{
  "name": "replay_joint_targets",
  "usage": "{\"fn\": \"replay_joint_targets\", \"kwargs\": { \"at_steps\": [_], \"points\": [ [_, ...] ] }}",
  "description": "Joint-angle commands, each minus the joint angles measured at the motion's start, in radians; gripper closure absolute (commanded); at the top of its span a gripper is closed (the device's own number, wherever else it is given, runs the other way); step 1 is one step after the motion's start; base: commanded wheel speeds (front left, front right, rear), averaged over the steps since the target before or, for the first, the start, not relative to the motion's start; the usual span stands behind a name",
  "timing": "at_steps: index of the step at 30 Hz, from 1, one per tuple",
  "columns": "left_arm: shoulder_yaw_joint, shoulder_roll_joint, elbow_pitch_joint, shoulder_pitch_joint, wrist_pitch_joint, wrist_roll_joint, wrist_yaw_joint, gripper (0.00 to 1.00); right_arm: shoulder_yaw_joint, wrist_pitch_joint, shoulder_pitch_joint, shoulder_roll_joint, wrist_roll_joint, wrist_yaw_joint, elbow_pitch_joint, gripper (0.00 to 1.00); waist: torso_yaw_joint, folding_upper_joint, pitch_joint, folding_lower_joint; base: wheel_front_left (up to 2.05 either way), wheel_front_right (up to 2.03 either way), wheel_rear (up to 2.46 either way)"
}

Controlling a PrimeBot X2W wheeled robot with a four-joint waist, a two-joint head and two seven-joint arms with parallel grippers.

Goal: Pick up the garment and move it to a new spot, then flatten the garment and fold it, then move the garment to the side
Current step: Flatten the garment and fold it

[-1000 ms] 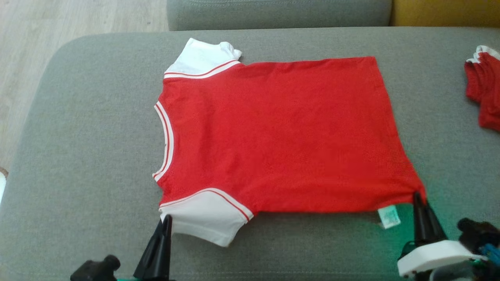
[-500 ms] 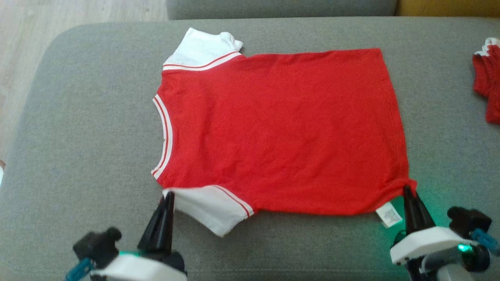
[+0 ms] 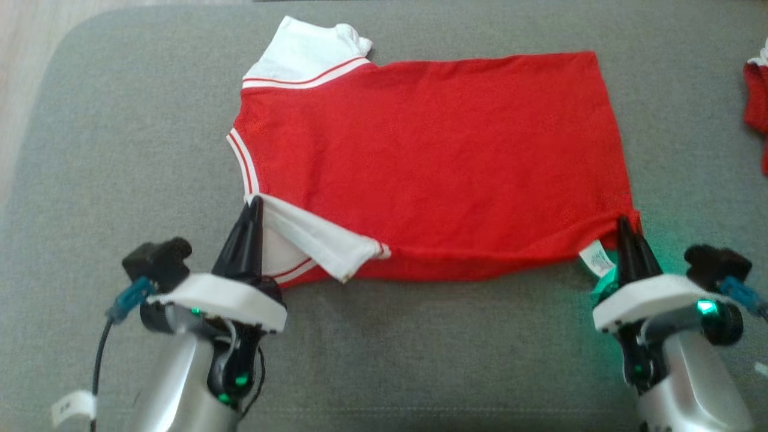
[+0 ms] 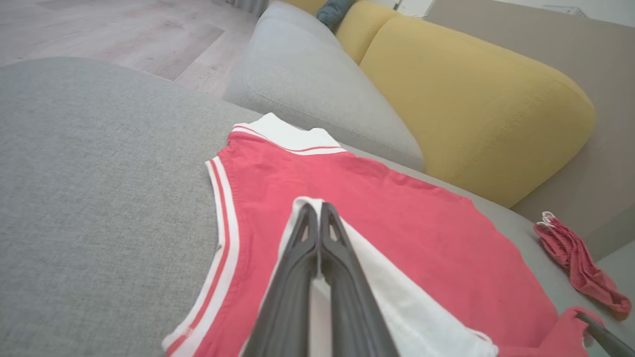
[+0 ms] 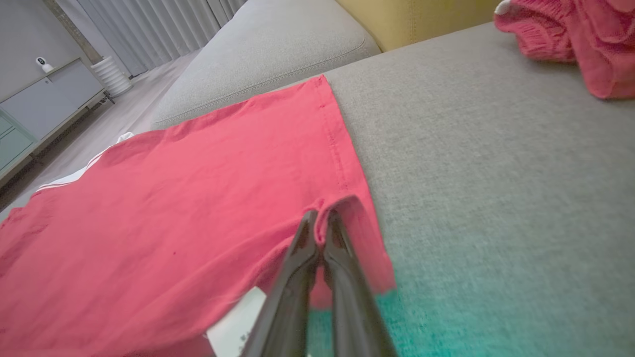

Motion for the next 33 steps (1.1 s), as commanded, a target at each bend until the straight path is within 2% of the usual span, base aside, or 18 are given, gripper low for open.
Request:
{"fn": "replay_joint_targets", "kwargs": {
  "at_steps": [1,8,9,11,12,13,14,15,16,24,33],
  "points": [
    [0.031,0.002,-0.002,-0.055,-0.015,0.008,-0.006,1.00,0.023,-0.017,-0.049,-0.006,-0.012,0.007,-0.008,1.00,0.000,0.0000,0.007,0.0000,0.00,0.00,0.00],
    [0.033,0.000,0.170,-0.180,-0.050,0.015,-0.020,1.00,0.003,-0.041,-0.161,-0.006,-0.047,0.007,0.127,1.00,0.002,0.0000,0.030,0.0000,0.00,0.00,0.00],
    [0.032,0.000,0.191,-0.197,-0.054,0.016,-0.022,1.00,0.005,-0.044,-0.176,-0.006,-0.049,0.007,0.144,0.91,0.001,0.0000,0.033,0.0000,0.00,0.00,0.00],
    [0.030,-0.001,0.234,-0.229,-0.059,0.022,-0.025,1.00,0.011,-0.056,-0.206,-0.006,-0.055,0.007,0.177,0.49,-0.001,0.0000,0.038,0.0000,0.00,0.00,0.00],
    [0.029,-0.001,0.252,-0.244,-0.061,0.025,-0.026,1.00,0.014,-0.066,-0.220,-0.006,-0.056,0.007,0.190,0.00,-0.002,0.0000,0.040,0.0000,0.00,0.00,0.00],
    [0.031,-0.002,0.267,-0.257,-0.063,0.026,-0.027,0.94,0.016,-0.075,-0.233,-0.006,-0.054,0.007,0.203,0.00,-0.003,0.0000,0.041,0.0000,0.00,0.00,0.00],
    [0.034,-0.002,0.278,-0.268,-0.064,0.029,-0.027,0.69,0.019,-0.085,-0.247,-0.006,-0.049,0.007,0.214,0.00,-0.004,0.0000,0.041,0.0000,0.00,0.00,0.00],
    [0.038,-0.003,0.287,-0.276,-0.065,0.032,-0.028,0.38,0.022,-0.096,-0.259,-0.006,-0.044,0.007,0.222,0.00,-0.006,0.0000,0.041,0.0000,0.00,0.00,0.00],
    [0.045,-0.003,0.288,-0.282,-0.066,0.034,-0.028,0.00,0.025,-0.106,-0.270,-0.006,-0.040,0.007,0.228,0.00,-0.007,0.0000,0.040,0.0000,0.00,0.00,0.00],
    [0.077,-0.006,0.223,-0.243,-0.067,0.048,-0.039,0.00,0.026,-0.147,-0.294,-0.006,-0.035,0.007,0.214,0.00,-0.002,0.0000,0.018,0.0000,0.00,0.00,0.00],
    [0.063,-0.002,0.135,-0.087,-0.063,0.032,-0.051,0.00,0.008,-0.154,-0.166,-0.006,-0.060,0.007,0.039,0.00,0.012,0.0000,-0.029,0.0000,0.00,0.00,0.00]
  ]
}}
